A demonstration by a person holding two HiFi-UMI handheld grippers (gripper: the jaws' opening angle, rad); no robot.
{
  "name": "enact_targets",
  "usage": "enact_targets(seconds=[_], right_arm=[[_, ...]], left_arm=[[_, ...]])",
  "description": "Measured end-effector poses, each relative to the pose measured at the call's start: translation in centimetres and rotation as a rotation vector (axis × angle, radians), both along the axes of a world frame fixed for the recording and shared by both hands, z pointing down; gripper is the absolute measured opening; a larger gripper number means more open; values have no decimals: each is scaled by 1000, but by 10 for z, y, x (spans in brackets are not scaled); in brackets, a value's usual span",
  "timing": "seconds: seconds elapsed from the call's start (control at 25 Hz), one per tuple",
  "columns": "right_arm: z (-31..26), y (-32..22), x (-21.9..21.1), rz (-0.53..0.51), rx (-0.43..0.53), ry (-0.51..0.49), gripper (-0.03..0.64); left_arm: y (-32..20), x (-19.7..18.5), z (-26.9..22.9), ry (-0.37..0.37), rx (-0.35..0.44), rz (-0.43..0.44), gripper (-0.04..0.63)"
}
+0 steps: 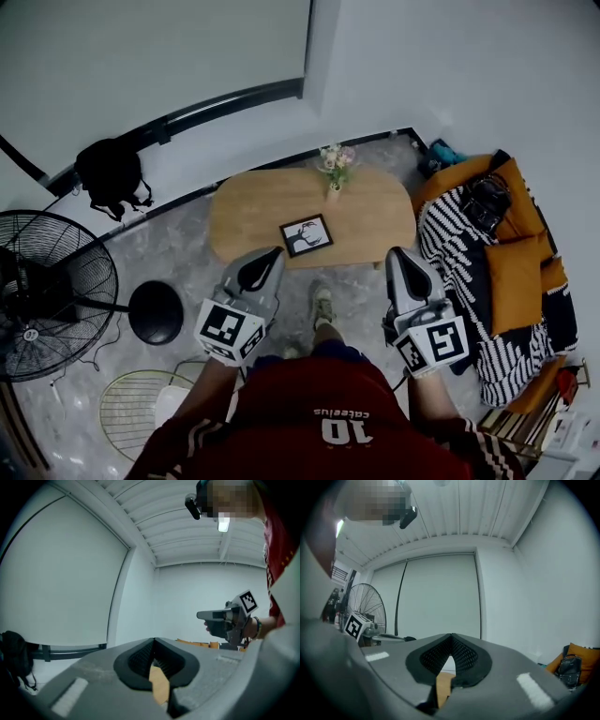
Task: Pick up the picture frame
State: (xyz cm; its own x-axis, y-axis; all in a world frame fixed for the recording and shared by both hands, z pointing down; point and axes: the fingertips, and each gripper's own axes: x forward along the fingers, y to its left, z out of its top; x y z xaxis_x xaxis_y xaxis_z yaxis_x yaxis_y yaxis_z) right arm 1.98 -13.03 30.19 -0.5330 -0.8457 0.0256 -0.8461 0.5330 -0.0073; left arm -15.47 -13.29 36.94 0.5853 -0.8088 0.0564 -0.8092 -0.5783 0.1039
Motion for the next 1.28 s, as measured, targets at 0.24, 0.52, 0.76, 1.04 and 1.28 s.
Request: enact_targets(seconds=[0.24,0.52,0.76,1.04,1.28], right_arm=[[12,-53,1,-46,1,-23,-5],[10,-123,8,-94,19,-57,-5],[19,-161,12,-110,1,-86,-5],[29,-174,21,-99,-22,-89,-5],[41,-174,25,-88,-35,-63,-5]], left_arm=[[-45,7,17,-41,-18,-27,3],[-105,23,24,-203,7,-36,3],[-145,36,23,-355,77,-29,3],[-161,45,34,-392,90,16,99],[-170,52,61,-357,70,78,118]])
